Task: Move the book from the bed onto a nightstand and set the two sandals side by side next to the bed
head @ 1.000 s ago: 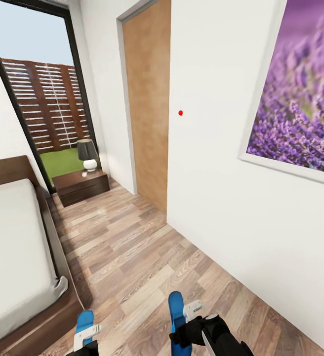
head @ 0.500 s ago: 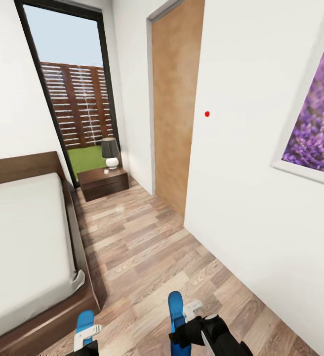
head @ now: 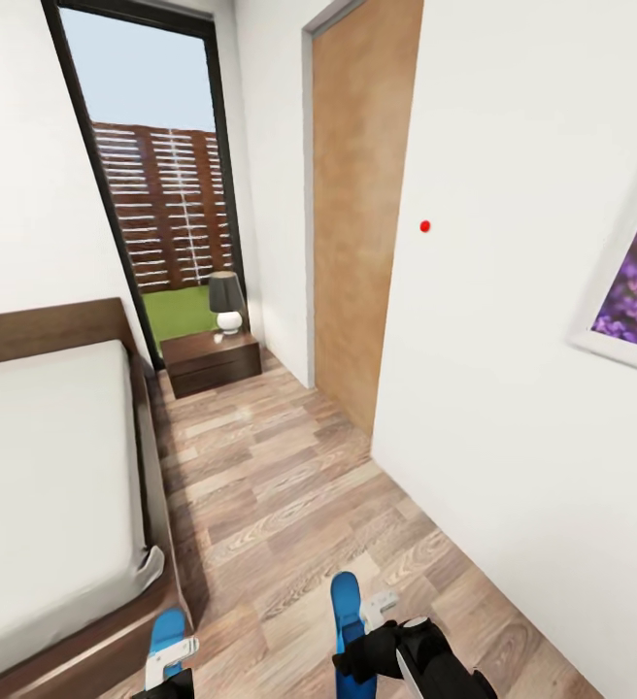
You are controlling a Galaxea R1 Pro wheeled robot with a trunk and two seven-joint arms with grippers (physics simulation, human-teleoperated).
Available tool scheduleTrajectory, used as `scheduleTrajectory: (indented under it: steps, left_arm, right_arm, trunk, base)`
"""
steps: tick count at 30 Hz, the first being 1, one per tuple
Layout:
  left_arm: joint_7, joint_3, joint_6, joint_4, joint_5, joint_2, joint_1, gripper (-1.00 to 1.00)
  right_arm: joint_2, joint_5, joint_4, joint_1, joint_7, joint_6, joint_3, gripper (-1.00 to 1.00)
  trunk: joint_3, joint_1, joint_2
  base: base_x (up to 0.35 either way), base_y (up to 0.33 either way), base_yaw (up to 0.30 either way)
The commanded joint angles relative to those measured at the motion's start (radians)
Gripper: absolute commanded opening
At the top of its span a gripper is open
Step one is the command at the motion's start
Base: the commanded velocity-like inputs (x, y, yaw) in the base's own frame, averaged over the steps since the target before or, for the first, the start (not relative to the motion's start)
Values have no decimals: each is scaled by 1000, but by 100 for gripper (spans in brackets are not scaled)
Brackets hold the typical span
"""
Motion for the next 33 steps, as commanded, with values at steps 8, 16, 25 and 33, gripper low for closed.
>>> scheduleTrajectory:
  steps: [8,16,25,33]
  left_arm:
    - [5,5,-3,0,-13,0,-1,-100]
    - [5,5,-3,0,-14,0,-1,-100]
    - [5,5,-3,0,-14,0,-1,-100]
    - [5,5,-3,0,-14,0,-1,-100]
  right_arm:
    - [0,10,-2,-1,7,4,-1,-100]
    - [1,10,-2,-1,7,4,-1,-100]
    - [1,10,-2,-1,7,4,-1,-100]
    - [1,10,-2,-1,7,4,-1,-100]
  trunk:
    - [-2,1,-2]
    - [-2,1,-2]
    - [-2,1,-2]
    - [-2,1,-2]
  base:
    - [319,-34,3]
    - [323,-9,19]
    - [323,-1,98]
    - [315,-96,165]
